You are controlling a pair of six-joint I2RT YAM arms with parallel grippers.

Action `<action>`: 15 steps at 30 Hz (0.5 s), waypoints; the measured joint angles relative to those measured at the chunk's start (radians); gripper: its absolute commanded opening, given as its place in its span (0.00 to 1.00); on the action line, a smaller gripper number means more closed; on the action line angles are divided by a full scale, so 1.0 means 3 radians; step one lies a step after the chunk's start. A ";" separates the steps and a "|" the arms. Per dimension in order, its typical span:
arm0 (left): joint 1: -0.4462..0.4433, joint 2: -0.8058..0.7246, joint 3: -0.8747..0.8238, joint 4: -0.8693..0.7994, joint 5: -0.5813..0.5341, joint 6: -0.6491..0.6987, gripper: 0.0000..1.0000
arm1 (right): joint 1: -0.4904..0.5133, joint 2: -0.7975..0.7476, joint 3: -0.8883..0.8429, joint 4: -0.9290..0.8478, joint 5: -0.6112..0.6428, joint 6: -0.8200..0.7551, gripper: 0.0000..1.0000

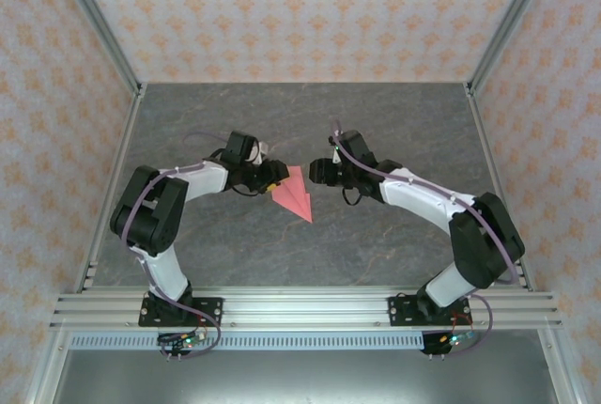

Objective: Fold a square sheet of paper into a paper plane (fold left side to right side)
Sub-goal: Turn over the paper at the center of the table.

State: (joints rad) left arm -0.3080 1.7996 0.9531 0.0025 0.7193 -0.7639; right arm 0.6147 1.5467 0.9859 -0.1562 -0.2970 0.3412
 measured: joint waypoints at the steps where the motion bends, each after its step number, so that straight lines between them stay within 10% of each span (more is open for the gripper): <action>1: 0.0001 0.0050 0.0005 0.0015 -0.0006 -0.0014 0.43 | 0.0000 0.0000 -0.0023 -0.0004 0.0020 0.0005 0.54; 15: -0.0088 0.0329 0.0234 0.0060 -0.0008 -0.0084 0.41 | 0.0000 0.0000 -0.0041 0.0001 0.0145 0.0010 0.54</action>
State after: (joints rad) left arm -0.3344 1.8984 1.0233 0.0204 0.7170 -0.7891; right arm 0.6147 1.5467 0.9737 -0.1558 -0.2535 0.3443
